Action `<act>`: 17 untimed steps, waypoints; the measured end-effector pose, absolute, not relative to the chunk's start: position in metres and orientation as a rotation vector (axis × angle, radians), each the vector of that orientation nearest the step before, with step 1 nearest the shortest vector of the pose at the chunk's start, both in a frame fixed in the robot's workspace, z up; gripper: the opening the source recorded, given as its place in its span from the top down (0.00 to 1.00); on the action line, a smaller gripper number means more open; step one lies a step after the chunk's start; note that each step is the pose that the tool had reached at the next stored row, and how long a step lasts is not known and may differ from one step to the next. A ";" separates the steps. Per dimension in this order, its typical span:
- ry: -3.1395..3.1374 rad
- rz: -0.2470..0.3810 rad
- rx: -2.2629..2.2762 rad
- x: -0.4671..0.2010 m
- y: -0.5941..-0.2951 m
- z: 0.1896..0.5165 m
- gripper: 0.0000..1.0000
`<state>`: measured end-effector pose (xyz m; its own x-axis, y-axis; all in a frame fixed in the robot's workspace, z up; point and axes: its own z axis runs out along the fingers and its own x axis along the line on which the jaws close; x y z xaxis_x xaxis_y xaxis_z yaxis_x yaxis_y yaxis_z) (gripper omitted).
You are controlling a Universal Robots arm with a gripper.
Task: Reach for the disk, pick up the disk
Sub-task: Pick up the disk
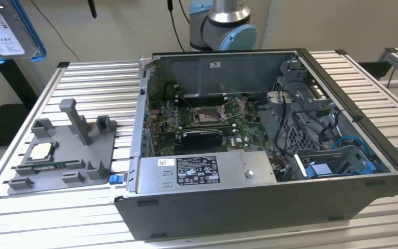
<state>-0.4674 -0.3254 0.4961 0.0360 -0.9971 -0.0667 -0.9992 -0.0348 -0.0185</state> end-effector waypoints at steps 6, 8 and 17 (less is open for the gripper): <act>2.140 0.054 -2.217 -0.467 -0.325 0.502 1.00; 2.140 0.054 -2.217 -0.467 -0.325 0.503 1.00; 2.140 0.054 -2.217 -0.467 -0.325 0.503 1.00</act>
<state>-0.4672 -0.3254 0.5033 0.0360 -0.9971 -0.0670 -0.9992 -0.0348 -0.0188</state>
